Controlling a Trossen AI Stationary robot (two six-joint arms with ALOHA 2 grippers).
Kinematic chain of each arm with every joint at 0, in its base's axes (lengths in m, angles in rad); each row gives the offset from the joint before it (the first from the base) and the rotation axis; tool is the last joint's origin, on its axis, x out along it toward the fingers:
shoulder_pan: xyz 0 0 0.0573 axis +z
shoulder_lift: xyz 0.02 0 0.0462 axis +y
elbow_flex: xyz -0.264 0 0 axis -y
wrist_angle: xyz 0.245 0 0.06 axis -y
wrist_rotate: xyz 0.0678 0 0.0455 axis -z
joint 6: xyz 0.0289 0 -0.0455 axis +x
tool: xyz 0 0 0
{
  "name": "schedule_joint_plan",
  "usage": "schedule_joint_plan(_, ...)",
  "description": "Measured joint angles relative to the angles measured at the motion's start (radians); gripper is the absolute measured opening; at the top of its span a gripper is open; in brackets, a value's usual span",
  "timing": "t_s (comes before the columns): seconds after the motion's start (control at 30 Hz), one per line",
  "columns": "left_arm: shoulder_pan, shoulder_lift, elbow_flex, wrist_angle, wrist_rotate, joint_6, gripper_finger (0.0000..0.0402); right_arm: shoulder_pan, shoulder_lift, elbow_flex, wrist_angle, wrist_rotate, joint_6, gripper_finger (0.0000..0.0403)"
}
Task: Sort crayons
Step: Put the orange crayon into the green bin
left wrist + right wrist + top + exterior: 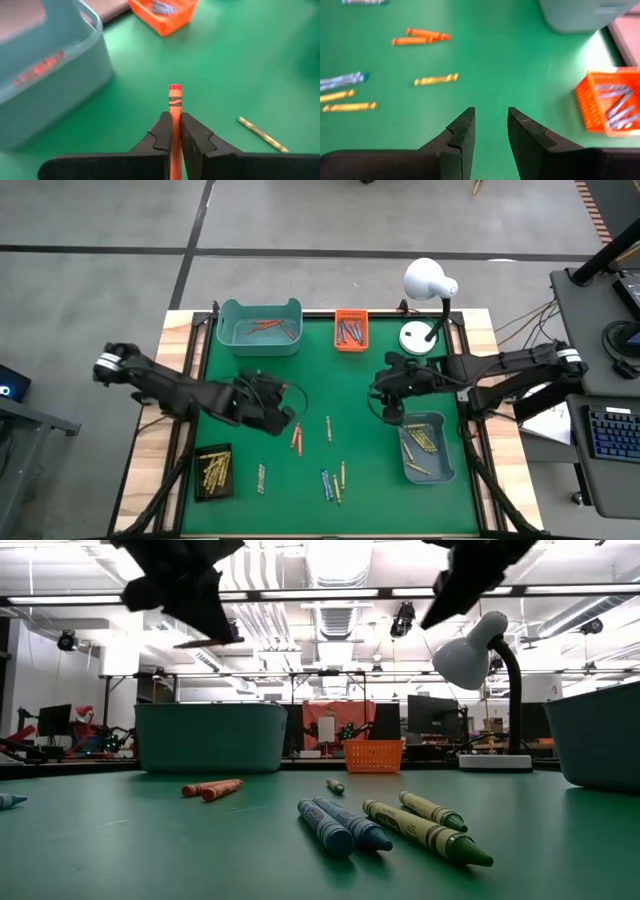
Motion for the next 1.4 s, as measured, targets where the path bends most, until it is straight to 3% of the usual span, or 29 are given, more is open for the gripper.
schedule_joint_plan(0.17,0.14,-0.093,0.0,-0.002,0.0,0.229,0.0,-0.052,0.0,0.0,0.1,-0.001,-0.067,0.0102)
schedule_joint_plan(0.3,0.32,-0.135,0.0,0.007,0.038,0.423,0.0,-0.085,0.0,0.0,0.159,-0.001,-0.092,0.0102)
schedule_joint_plan(0.6,0.823,-0.092,0.0,0.064,0.291,0.756,0.0,-0.124,0.006,-0.003,0.175,-0.002,-0.086,0.0102)
schedule_joint_plan(0.8,1.066,-0.008,0.0,0.103,0.519,0.842,0.0,-0.124,0.029,-0.01,0.173,-0.001,-0.068,0.0102)
schedule_joint_plan(0.97,1.146,0.061,0.0,0.118,0.533,0.86,0.0,-0.124,0.054,-0.01,0.176,-0.002,-0.049,0.0102)
schedule_joint_plan(1.4,1.152,0.108,0.0,0.131,0.502,0.877,0.003,-0.131,0.086,-0.011,0.177,-0.002,0.067,0.0102)
